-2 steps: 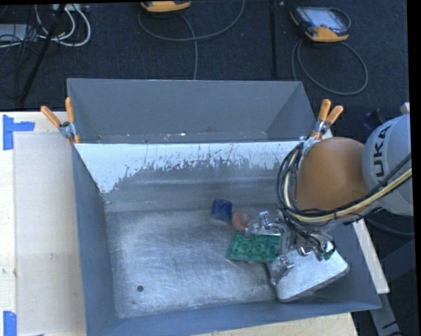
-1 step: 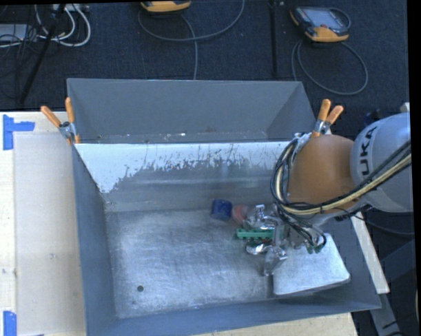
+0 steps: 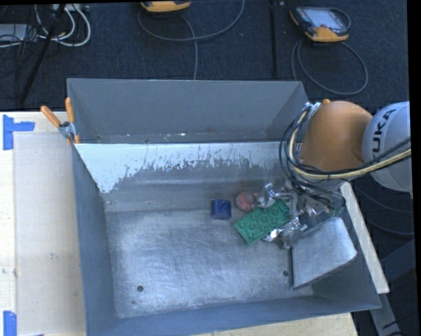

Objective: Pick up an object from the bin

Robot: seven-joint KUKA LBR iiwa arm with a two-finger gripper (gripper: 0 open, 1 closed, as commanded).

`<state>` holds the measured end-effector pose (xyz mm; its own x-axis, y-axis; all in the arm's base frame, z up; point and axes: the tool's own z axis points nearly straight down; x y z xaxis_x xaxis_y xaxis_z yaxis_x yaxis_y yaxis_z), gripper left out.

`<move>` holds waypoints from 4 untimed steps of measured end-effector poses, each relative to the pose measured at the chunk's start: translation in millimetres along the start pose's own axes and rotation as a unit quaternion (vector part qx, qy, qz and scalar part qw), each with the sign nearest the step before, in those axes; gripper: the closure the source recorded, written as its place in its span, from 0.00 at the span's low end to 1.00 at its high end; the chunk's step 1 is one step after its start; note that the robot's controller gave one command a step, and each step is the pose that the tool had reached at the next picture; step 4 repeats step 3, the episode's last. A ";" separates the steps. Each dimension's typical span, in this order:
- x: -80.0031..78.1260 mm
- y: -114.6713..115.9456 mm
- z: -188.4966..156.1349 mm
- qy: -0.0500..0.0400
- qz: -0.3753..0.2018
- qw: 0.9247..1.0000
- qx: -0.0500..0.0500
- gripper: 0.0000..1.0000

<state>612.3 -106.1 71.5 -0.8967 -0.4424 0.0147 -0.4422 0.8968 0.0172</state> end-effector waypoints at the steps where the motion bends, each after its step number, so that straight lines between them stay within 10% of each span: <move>1: -2.0 -3.1 -2.9 -0.007 0.003 1.000 0.004 1.00; 4: -2.4 -2.6 -51.0 -0.009 0.007 1.000 0.009 1.00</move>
Offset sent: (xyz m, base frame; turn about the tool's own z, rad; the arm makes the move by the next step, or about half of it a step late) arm 0.0000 0.0000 0.0000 0.0000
